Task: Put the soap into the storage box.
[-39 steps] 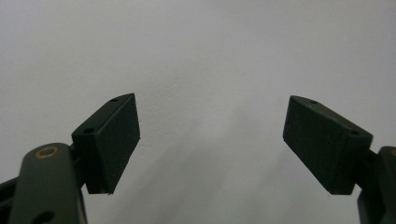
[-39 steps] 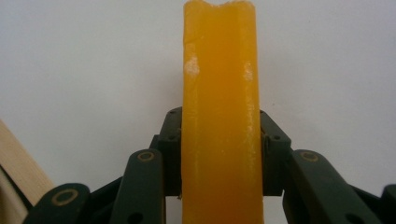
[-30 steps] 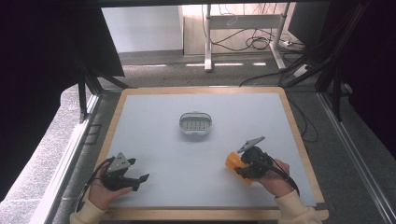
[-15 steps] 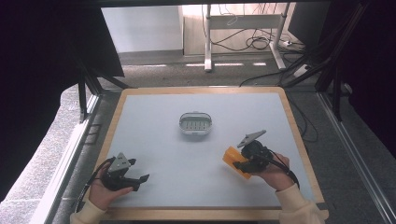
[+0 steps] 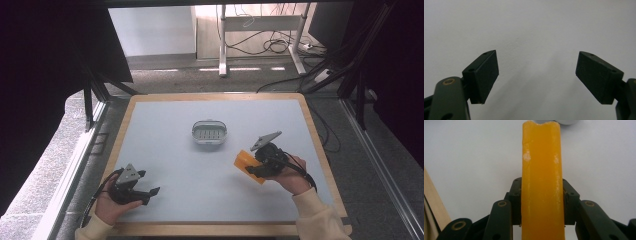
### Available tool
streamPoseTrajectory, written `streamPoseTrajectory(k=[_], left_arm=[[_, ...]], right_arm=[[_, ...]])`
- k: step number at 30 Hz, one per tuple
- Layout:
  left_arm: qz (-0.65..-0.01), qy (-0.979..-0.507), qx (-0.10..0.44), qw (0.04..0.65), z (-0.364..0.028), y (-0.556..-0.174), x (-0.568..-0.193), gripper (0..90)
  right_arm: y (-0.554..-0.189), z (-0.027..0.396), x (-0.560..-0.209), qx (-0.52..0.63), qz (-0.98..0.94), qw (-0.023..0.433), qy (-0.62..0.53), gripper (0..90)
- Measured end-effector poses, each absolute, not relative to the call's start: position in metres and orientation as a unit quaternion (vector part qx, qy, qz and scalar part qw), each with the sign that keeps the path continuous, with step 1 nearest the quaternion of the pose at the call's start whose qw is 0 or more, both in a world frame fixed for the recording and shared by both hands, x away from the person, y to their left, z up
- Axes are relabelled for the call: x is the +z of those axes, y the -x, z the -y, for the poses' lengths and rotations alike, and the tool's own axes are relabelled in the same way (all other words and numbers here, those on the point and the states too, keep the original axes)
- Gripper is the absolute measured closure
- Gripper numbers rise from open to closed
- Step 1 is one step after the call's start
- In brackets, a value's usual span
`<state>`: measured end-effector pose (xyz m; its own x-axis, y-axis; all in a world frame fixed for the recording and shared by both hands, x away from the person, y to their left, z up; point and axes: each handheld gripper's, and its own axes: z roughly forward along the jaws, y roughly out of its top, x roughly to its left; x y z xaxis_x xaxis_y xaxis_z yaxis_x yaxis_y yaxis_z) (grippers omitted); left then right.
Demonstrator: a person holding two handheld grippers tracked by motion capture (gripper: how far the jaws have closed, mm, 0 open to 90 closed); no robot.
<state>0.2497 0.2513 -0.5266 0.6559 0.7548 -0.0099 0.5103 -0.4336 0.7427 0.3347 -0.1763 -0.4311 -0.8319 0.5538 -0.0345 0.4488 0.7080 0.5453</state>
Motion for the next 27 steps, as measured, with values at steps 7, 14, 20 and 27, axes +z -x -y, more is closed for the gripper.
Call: streamPoseTrajectory(k=[7, 14, 20, 27], left_arm=[[-0.379, -0.832, 0.164, 0.371, -0.251, -0.249, -0.527, 18.7], [-0.379, -0.832, 0.165, 0.371, -0.251, -0.249, -0.527, 18.6], [-0.379, -0.832, 0.165, 0.37, -0.251, -0.25, -0.527, 18.7], [-0.379, -0.832, 0.165, 0.37, -0.252, -0.25, -0.527, 18.7]], right_arm=[[-0.343, 0.176, -0.425, 0.274, -0.919, 0.107, -0.263, 61.9], [-0.353, 0.171, -0.421, 0.274, -0.922, 0.106, -0.254, 61.9], [-0.361, 0.166, -0.421, 0.271, -0.924, 0.102, -0.251, 61.9], [-0.368, 0.161, -0.417, 0.271, -0.925, 0.104, -0.247, 61.9]])
